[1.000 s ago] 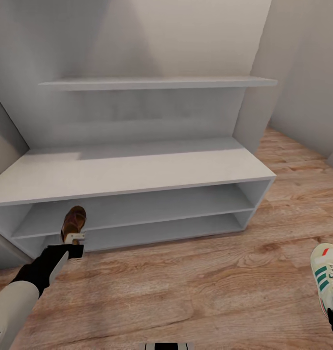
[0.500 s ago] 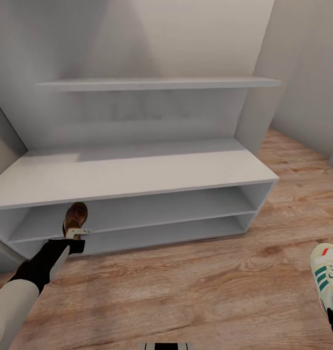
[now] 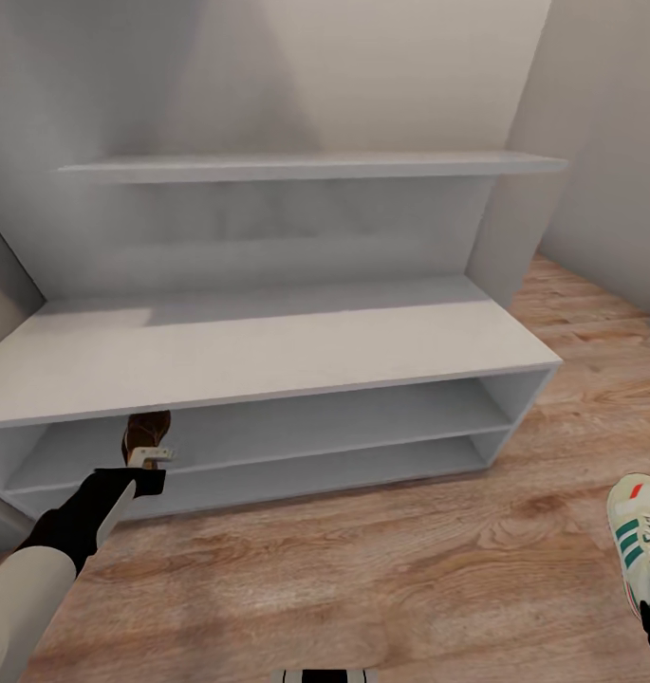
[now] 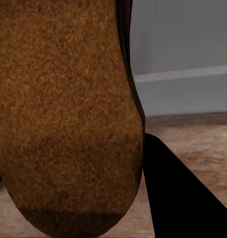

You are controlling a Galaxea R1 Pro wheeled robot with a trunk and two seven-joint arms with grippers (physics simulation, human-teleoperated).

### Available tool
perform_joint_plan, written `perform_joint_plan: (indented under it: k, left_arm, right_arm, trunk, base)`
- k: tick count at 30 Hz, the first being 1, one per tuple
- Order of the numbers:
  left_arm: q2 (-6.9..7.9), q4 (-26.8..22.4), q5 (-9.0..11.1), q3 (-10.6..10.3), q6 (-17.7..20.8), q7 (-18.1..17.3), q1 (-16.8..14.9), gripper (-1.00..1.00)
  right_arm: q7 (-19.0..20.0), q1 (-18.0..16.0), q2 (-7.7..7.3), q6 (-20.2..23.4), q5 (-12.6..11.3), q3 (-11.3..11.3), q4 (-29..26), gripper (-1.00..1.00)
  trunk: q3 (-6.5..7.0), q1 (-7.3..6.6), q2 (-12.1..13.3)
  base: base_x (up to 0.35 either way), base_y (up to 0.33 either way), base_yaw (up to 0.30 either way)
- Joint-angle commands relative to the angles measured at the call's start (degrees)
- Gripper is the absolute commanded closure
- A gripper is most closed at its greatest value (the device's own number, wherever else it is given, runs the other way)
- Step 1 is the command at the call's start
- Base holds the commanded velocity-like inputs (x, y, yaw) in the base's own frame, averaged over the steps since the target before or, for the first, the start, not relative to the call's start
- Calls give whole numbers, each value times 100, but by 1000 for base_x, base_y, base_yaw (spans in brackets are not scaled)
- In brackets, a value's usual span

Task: Pick up the two gym shoes and the two sandals from the corridor floor and place them onto the hallstand (shoe rack) in the corridor, making sure they are on the rack and not on the floor. Arrange them so the two gym shoes are next to each other and the two sandals are next to each other.

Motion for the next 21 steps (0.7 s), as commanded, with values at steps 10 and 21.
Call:
perform_joint_plan:
  k: [10,21]
  left_arm:
    - [8,-2,34,-27,23,11,6,100]
    - [-1,12,39,-25,-19,177,9,100]
  right_arm:
    - [60,-5,-1,-16,-62,-20,8,100]
    - [60,-5,-1,-16,-62,-16,8,100]
  trunk:
    - [-4,0,-2]
    - [-4,0,-2]
  base:
    - [143,0,0]
    - [117,23,0]
